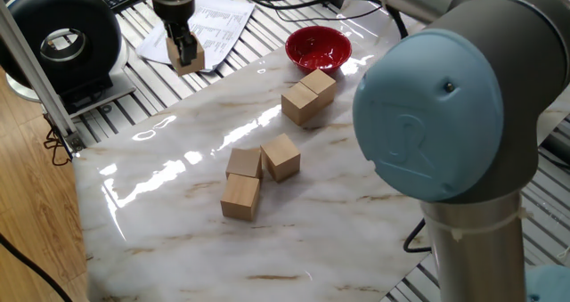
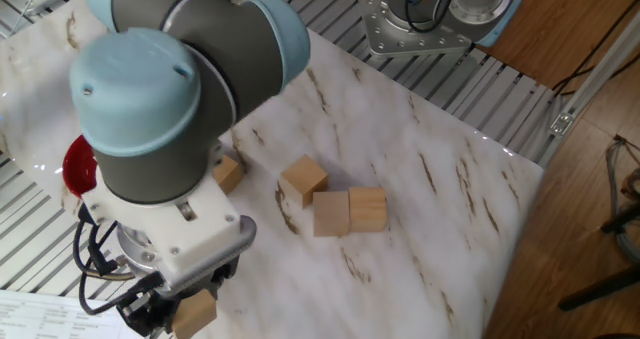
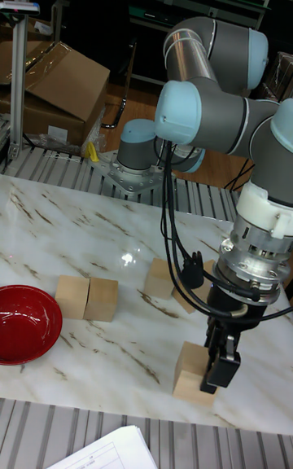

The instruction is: Stack the blocks into a pyramid shape

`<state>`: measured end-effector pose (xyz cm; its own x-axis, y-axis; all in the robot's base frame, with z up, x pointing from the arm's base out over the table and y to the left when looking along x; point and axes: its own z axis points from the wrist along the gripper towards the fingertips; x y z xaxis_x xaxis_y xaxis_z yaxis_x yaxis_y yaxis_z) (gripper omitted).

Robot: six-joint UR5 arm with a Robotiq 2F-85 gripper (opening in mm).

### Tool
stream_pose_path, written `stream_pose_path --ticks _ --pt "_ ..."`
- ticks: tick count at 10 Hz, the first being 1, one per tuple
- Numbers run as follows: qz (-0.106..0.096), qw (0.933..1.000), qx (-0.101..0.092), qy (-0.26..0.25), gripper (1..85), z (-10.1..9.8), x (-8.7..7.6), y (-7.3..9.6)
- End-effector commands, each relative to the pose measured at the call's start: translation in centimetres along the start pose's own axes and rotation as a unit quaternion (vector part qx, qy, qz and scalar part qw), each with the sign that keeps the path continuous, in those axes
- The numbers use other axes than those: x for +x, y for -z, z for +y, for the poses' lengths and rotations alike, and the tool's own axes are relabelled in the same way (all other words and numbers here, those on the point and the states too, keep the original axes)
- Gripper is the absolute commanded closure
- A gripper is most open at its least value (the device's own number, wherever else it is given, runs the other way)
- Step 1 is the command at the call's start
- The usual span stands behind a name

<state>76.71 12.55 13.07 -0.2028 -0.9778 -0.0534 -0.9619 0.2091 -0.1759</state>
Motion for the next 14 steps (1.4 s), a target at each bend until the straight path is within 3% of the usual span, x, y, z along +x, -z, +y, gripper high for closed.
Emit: stream_pose_path --ticks 1,3,7,10,14 --pt "-0.003 0.9999 -0.008 -0.007 84.7 0.2 0.2 0.2" --pt "-0.002 0.9998 -0.009 -0.018 84.7 0.2 0.3 0.2" --pt "0.005 0.9992 -0.039 -0.013 84.7 1.8 0.6 0.3" --pt "-0.006 0.9976 -0.066 -0.021 84.7 3.2 0.0 0.5" --pt "0.001 0.9923 -0.118 -0.039 84.7 5.8 0.2 0.9"
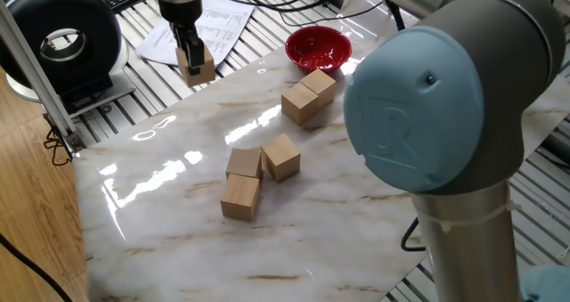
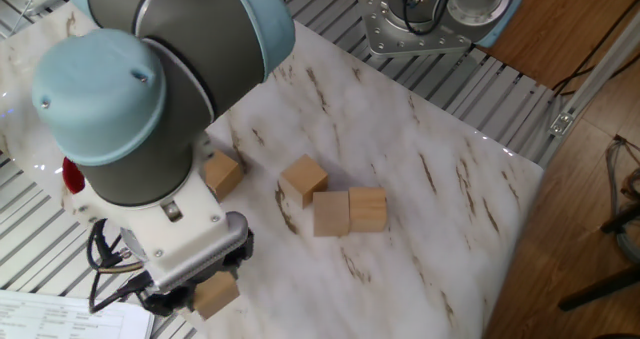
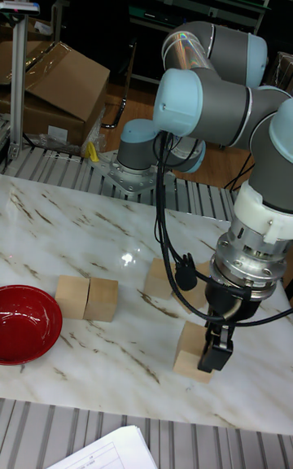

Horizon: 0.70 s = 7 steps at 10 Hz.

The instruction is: Stack the blocks into a pyramid shape

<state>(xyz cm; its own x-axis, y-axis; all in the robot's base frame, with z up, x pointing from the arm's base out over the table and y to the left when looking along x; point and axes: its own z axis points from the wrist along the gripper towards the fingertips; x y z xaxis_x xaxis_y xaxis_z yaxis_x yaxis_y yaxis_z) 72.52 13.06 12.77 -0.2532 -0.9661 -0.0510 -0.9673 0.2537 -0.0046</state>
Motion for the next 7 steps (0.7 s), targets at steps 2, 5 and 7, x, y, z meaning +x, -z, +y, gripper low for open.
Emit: stream_pose_path --ticks 2,5,7 --pt "0.018 0.9949 -0.097 -0.021 84.7 5.0 0.9 0.6" --pt "0.072 0.9889 -0.128 0.021 84.7 6.5 4.0 1.3" --pt "0.103 0.9890 -0.087 0.062 84.7 4.1 5.6 1.1"
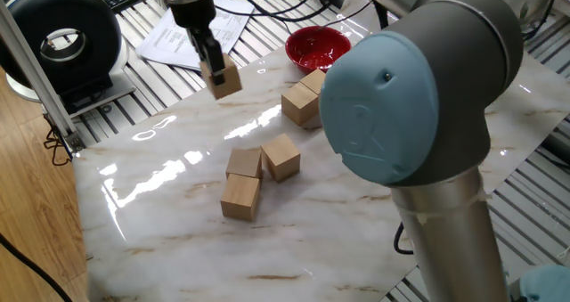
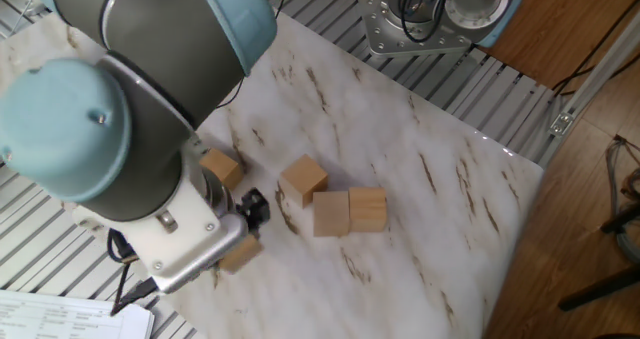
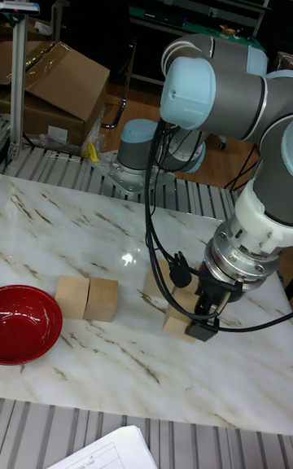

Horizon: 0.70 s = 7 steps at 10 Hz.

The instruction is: Stack the blocks into a pyramid shape

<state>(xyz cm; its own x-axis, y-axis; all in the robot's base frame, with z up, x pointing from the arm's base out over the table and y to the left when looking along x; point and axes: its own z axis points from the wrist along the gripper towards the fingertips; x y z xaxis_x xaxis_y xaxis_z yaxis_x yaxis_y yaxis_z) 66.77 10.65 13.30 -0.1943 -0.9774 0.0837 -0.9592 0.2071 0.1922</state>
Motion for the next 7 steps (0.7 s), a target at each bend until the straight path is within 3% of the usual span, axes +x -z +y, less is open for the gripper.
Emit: stream_pose_path --ticks 1,3,5,7 --pt "0.037 0.9982 0.031 0.034 84.7 -1.6 2.0 0.2" --pt "0.035 0.9968 0.060 0.040 84.7 -3.1 1.8 0.4" --pt "0.039 0.9961 0.063 0.047 84.7 -3.3 2.0 0.4" --pt "0.008 0.9971 0.067 0.035 84.7 -3.4 0.4 0.4"
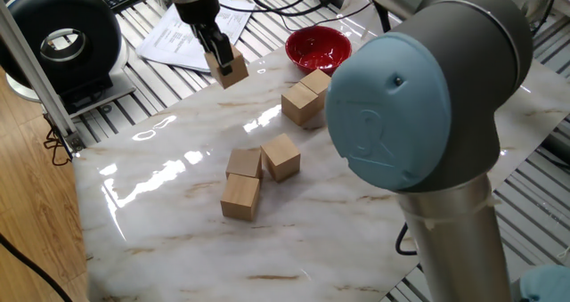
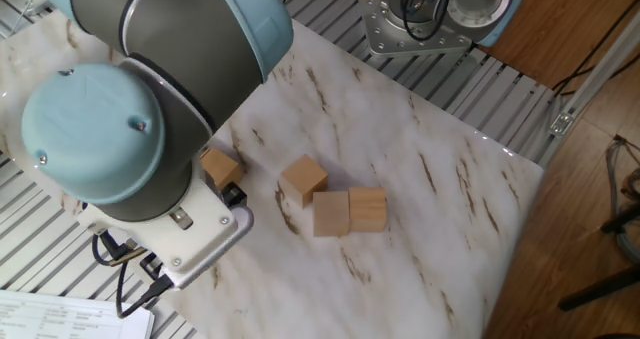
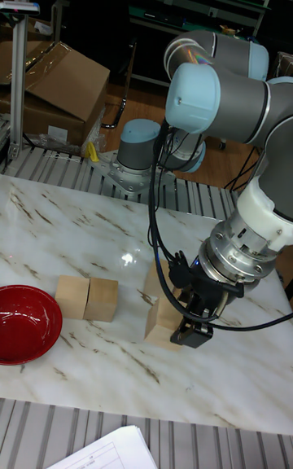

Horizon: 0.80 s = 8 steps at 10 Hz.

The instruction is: Stack the blocks into a pyramid shape

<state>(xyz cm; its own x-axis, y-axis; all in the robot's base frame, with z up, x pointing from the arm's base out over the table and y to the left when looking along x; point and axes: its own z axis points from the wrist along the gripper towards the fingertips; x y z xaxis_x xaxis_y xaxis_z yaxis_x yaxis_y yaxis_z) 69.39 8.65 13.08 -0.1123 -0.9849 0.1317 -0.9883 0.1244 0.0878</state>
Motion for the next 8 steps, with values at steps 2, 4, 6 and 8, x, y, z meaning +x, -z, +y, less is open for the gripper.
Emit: stream_pose_path --ticks 2,4,6,8 --pt "-0.020 0.9997 0.012 -0.008 84.7 -0.61 -0.92 0.12" --pt "-0.024 0.9996 0.014 -0.009 84.7 -0.71 -1.14 0.14" --pt "-0.026 0.9994 0.019 -0.009 84.7 -0.93 -1.23 0.18" --pt "-0.031 0.9991 0.028 -0.008 84.7 -1.03 -1.34 0.37"
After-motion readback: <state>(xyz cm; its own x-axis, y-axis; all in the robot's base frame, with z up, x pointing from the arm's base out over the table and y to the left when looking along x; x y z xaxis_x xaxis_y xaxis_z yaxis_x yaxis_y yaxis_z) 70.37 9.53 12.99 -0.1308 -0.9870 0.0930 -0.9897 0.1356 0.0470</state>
